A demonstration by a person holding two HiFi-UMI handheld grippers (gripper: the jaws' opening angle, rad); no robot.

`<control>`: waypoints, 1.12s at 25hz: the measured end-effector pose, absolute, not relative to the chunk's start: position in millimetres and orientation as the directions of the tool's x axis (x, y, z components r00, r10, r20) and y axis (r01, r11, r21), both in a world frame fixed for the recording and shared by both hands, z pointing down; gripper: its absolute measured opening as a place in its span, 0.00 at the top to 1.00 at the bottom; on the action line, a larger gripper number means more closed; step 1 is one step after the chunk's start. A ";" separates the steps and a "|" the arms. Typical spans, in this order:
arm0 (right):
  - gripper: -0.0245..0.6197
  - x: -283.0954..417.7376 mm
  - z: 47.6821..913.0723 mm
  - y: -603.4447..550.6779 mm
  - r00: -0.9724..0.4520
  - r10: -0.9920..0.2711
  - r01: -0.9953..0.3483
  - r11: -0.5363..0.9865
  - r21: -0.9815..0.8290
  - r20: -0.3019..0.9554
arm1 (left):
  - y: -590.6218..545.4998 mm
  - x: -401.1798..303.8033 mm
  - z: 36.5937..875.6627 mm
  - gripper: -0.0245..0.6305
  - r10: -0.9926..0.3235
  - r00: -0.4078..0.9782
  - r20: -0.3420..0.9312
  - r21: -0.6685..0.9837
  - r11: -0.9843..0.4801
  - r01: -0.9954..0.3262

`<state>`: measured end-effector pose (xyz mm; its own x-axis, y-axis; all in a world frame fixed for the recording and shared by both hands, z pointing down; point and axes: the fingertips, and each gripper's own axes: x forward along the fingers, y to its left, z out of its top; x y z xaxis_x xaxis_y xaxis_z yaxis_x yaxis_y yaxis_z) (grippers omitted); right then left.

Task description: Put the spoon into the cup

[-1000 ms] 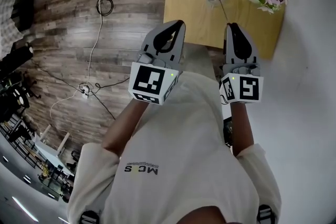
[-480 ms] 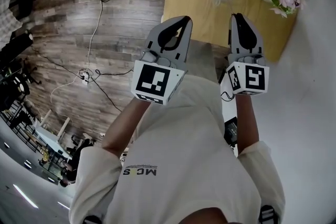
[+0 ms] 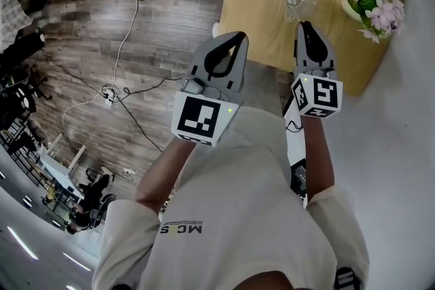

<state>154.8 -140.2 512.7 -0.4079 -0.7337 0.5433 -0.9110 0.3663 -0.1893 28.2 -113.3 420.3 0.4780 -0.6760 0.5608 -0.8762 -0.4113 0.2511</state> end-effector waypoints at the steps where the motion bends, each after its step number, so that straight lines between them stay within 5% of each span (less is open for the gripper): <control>1: 0.88 153.3 516.8 -141.3 -0.408 -0.730 -0.911 0.366 -0.191 0.548 | -112.3 26.8 420.4 0.95 -0.676 0.478 0.561 0.252 -0.410 -0.877; 19: 0.87 152.9 558.7 -154.4 -0.380 -0.702 -0.925 0.302 -0.231 0.602 | -108.9 21.9 418.4 0.95 -0.672 0.488 0.557 0.247 -0.427 -0.870; 22: 0.75 151.0 559.2 -149.9 -0.390 -0.692 -0.921 0.277 -0.275 0.607 | -109.4 23.0 414.4 0.95 -0.674 0.494 0.549 0.243 -0.437 -0.866; 28: 0.75 164.5 542.3 -141.6 -0.314 -0.723 -0.950 0.235 -0.208 0.616 | -110.6 22.2 403.9 0.95 -0.679 0.492 0.545 0.237 -0.438 -0.867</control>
<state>164.5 -141.6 542.3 -0.3136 -0.7226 0.6161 -0.9495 0.2352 -0.2076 22.2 -110.6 403.9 0.4920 -0.6789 0.5450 -0.8671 -0.4380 0.2372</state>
